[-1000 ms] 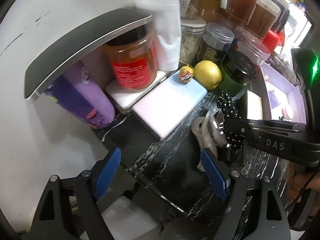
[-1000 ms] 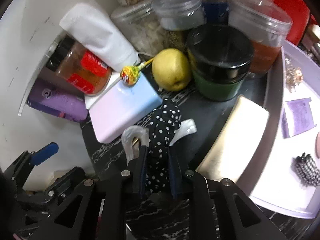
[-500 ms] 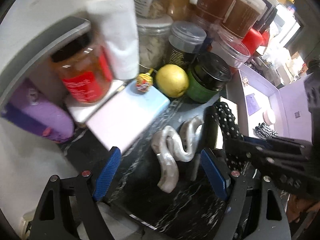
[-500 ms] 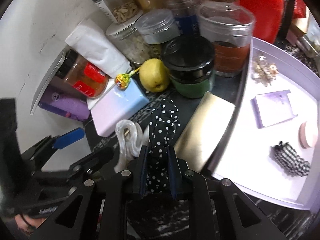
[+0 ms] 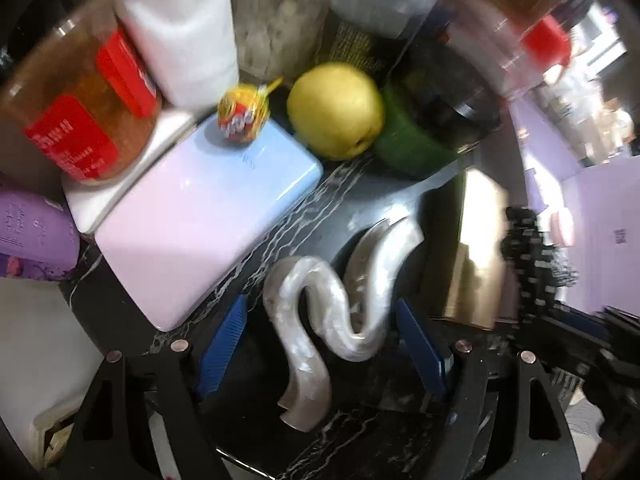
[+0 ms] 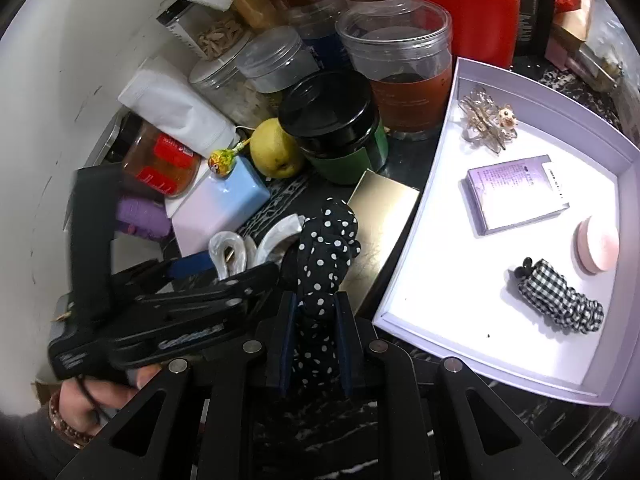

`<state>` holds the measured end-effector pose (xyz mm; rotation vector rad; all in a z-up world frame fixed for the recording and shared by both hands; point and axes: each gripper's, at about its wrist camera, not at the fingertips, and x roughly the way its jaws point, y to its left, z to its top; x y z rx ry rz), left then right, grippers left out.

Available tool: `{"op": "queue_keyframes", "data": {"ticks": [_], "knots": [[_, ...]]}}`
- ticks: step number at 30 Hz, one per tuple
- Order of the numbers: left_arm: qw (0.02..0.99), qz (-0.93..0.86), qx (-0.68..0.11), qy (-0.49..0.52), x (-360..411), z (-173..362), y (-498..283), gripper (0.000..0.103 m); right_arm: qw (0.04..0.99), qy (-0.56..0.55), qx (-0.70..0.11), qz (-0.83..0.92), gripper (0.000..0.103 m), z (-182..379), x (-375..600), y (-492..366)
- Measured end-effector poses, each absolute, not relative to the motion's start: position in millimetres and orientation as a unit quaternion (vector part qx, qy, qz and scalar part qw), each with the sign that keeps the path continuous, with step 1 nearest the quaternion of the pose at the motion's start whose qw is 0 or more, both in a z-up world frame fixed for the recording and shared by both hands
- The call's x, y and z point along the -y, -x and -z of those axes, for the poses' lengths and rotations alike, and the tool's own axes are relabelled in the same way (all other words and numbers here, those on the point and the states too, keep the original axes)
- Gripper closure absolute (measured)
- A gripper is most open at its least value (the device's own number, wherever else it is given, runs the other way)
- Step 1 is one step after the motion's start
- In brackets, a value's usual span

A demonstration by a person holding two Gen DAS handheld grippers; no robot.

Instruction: Organize rigid objects

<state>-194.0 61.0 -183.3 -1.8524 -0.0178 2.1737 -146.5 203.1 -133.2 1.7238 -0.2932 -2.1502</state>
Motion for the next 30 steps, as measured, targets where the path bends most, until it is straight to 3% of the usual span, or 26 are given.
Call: {"op": "queue_keyframes", "data": {"ticks": [3, 24, 30], "knots": [[0.142, -0.756, 0.013, 0.639, -63, 185, 197, 0.039, 0.19, -0.614, 0.105, 0.759, 0.084, 135, -203, 146], [0.153, -0.764, -0.018, 0.626, -53, 124, 135, 0.04, 0.232, -0.618, 0.097, 0.745, 0.084, 123, -206, 92], [0.172, -0.746, -0.031, 0.642, -72, 130, 101, 0.04, 0.22, -0.632, 0.095, 0.737, 0.084, 133, -220, 60]]}}
